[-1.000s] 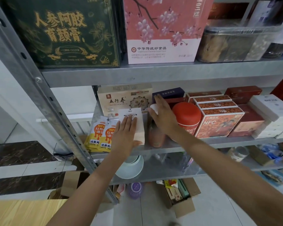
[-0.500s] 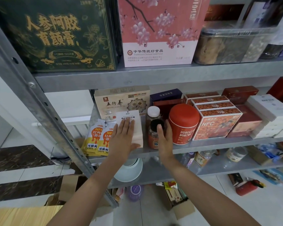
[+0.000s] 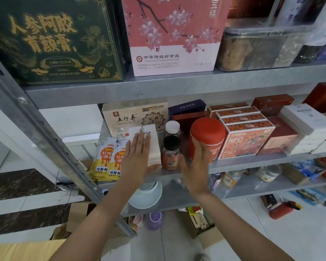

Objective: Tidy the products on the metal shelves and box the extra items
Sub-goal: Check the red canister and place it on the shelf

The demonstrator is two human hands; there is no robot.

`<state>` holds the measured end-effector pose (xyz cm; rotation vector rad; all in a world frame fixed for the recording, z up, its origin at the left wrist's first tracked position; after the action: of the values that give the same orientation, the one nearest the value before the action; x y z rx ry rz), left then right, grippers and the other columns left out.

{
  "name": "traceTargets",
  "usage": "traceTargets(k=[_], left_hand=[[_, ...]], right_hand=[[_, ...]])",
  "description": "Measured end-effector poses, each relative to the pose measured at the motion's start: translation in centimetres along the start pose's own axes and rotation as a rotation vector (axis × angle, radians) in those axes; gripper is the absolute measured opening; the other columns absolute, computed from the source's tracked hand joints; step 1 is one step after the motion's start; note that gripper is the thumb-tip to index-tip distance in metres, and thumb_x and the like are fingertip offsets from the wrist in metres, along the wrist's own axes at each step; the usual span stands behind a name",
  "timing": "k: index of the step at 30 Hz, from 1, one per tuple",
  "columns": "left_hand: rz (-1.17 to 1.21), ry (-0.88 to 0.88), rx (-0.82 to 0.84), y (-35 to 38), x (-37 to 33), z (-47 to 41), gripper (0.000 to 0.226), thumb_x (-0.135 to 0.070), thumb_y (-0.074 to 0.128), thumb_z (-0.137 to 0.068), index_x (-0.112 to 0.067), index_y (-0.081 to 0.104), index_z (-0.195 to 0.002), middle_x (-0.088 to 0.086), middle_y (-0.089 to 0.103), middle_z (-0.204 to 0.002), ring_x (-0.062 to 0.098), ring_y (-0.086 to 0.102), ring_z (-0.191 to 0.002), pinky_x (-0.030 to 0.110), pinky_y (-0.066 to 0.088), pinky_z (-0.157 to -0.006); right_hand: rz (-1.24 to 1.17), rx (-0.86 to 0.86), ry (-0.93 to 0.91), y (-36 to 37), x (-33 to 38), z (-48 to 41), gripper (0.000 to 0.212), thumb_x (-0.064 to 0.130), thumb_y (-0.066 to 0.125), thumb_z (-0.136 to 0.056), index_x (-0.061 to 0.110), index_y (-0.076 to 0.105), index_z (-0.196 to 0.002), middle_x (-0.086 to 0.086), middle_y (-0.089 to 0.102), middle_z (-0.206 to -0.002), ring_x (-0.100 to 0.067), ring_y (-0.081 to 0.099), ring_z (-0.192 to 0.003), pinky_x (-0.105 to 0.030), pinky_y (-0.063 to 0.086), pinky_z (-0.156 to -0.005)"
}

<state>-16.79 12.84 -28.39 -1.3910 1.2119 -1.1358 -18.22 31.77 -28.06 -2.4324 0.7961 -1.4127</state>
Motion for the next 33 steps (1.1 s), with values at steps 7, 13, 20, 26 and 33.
traceTargets(k=[7,13,20,26,33], left_hand=[[0.015,0.19,-0.162,-1.9,-6.8,0.0,0.083,-0.053,0.045,-0.096,-0.011,0.006,-0.155,0.009,0.001,-0.163,0.025,0.001,-0.151,0.04,-0.009,-0.118],[0.037,0.154,-0.216,-2.3,-8.3,-0.1,0.072,-0.035,0.083,-0.074,0.002,0.058,-0.131,0.02,0.058,-0.134,0.034,0.057,-0.124,0.054,0.041,-0.103],[0.195,0.157,-0.282,-2.8,-8.6,0.4,0.059,-0.015,0.066,-0.09,-0.001,0.044,-0.143,0.016,0.036,-0.153,0.029,0.036,-0.142,0.042,0.017,-0.121],[0.724,0.151,-0.414,-4.7,-10.9,1.5,0.062,-0.046,0.05,-0.095,-0.025,0.031,-0.15,-0.015,0.025,-0.157,0.005,0.024,-0.146,0.033,0.025,-0.119],[1.729,-0.185,0.231,-3.5,-15.9,0.8,0.104,-0.095,0.053,-0.051,-0.036,0.046,-0.136,-0.008,0.062,-0.133,0.004,0.061,-0.117,0.019,0.052,-0.086]], right_hand=[[0.729,0.307,-0.274,-4.6,-2.8,-10.0,0.107,0.084,0.035,-0.077,0.012,0.022,-0.154,-0.022,0.018,-0.159,-0.039,0.005,-0.149,-0.057,-0.007,-0.116],[0.776,0.537,-0.376,-3.5,-4.4,-11.5,0.105,0.083,0.055,-0.067,0.01,0.038,-0.142,-0.017,0.026,-0.157,-0.037,0.002,-0.149,-0.054,-0.017,-0.113],[0.417,0.524,-0.418,-3.9,-3.4,-10.8,0.101,0.063,0.083,-0.052,0.014,0.045,-0.132,-0.016,0.045,-0.133,-0.036,0.037,-0.131,-0.043,0.0,-0.119],[0.048,0.605,-0.278,-6.2,-3.3,-10.2,0.095,0.058,0.087,-0.048,0.033,0.038,-0.126,0.002,0.039,-0.129,-0.019,0.043,-0.116,-0.031,0.044,-0.091],[-0.609,0.787,0.24,-11.4,-3.7,-13.5,0.072,0.056,0.083,-0.045,0.045,0.053,-0.109,0.009,0.059,-0.117,-0.013,0.069,-0.09,-0.024,0.056,-0.063]])
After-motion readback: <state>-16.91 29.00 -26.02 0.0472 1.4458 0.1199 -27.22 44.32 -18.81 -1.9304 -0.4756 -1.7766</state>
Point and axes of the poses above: each hand's wrist, its own z-axis away from the middle knuckle, its own y-axis out of the palm, x = y × z, the point moved 6 cm from there along -z, towards the middle knuckle
